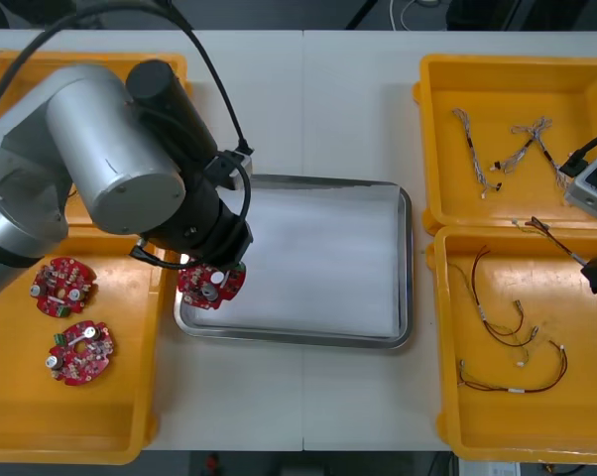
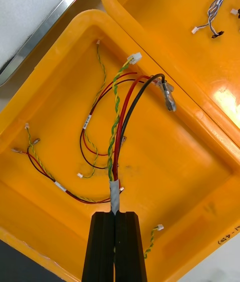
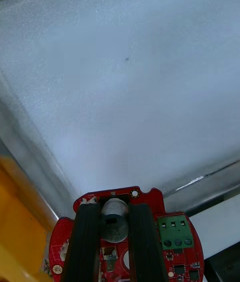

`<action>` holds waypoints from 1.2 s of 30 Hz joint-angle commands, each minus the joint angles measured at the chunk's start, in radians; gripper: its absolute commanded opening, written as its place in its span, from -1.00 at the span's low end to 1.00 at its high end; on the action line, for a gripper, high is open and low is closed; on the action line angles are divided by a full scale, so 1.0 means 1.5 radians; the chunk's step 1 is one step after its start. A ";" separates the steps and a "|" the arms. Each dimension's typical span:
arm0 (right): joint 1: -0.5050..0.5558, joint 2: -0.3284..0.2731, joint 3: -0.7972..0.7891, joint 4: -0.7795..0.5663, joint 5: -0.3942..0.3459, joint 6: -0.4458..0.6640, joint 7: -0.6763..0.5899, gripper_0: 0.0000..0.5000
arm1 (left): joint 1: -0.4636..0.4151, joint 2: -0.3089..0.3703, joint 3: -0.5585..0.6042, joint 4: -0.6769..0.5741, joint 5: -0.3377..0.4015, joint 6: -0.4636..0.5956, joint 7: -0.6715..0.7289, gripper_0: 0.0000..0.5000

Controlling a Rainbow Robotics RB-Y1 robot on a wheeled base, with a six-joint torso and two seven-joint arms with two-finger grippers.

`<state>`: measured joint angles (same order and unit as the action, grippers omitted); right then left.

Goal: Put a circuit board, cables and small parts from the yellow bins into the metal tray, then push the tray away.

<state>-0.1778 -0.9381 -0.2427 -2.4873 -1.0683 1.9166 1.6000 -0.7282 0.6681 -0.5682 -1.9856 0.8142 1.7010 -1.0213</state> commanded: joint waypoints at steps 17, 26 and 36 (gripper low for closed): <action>-0.014 -0.026 0.007 -0.016 0.000 0.002 0.007 -1.00 | -0.051 -0.043 -0.107 0.117 -0.065 -0.123 0.060 -0.99; -0.014 -0.026 0.007 -0.017 0.001 0.002 0.006 -1.00 | -0.050 -0.042 -0.107 0.119 -0.065 -0.122 0.061 0.99; -0.017 -0.029 0.007 -0.017 -0.004 0.002 0.007 -1.00 | -0.056 -0.041 -0.097 0.109 -0.054 -0.103 0.064 1.00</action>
<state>-0.1781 -0.9384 -0.2427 -2.4876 -1.0681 1.9166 1.6000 -0.7609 0.6195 -0.7171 -1.8017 0.7271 1.5285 -1.0068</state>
